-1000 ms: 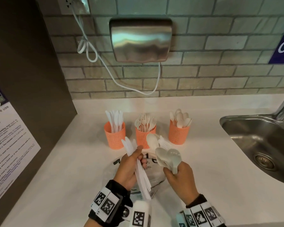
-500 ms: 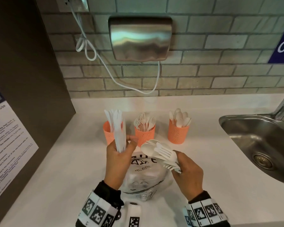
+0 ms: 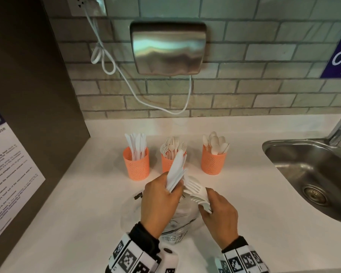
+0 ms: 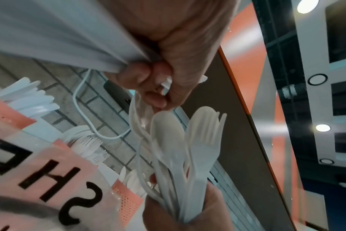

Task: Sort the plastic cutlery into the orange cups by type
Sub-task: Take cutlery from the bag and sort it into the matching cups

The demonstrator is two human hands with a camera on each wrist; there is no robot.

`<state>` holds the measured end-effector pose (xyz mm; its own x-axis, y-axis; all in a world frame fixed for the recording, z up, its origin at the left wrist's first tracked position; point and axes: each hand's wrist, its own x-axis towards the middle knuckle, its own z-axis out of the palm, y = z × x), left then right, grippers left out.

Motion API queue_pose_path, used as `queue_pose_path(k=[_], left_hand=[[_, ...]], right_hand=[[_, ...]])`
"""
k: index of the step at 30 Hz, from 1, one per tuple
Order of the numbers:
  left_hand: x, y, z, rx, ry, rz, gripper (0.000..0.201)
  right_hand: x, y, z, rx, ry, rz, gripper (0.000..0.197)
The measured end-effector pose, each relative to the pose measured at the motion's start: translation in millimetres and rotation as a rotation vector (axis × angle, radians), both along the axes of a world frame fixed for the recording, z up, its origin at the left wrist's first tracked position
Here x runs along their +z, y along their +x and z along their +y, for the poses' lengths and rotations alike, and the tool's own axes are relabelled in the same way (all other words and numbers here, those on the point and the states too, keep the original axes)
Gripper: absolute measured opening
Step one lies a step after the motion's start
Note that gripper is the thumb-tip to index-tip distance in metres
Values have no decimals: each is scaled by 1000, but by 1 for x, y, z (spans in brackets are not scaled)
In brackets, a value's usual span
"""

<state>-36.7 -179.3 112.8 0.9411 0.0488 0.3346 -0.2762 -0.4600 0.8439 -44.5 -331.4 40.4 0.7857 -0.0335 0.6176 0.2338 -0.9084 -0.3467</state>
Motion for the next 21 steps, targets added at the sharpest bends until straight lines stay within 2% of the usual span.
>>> queue_pose_path(k=[1, 3, 13, 18, 21], left_hand=[[1, 2, 0, 14, -30, -4, 17], [2, 7, 1, 68, -97, -34, 19], [-2, 6, -2, 23, -177, 27, 15], [2, 6, -6, 51, -324, 7, 8], [0, 4, -8, 82, -292, -67, 11]], right_hand=[[-1, -1, 0, 1, 1, 52, 64], [-3, -2, 0, -13, 4, 115, 71], [-3, -4, 0, 14, 40, 221, 65], [7, -3, 6, 40, 66, 212, 44], [11, -4, 9, 70, 82, 239, 37]])
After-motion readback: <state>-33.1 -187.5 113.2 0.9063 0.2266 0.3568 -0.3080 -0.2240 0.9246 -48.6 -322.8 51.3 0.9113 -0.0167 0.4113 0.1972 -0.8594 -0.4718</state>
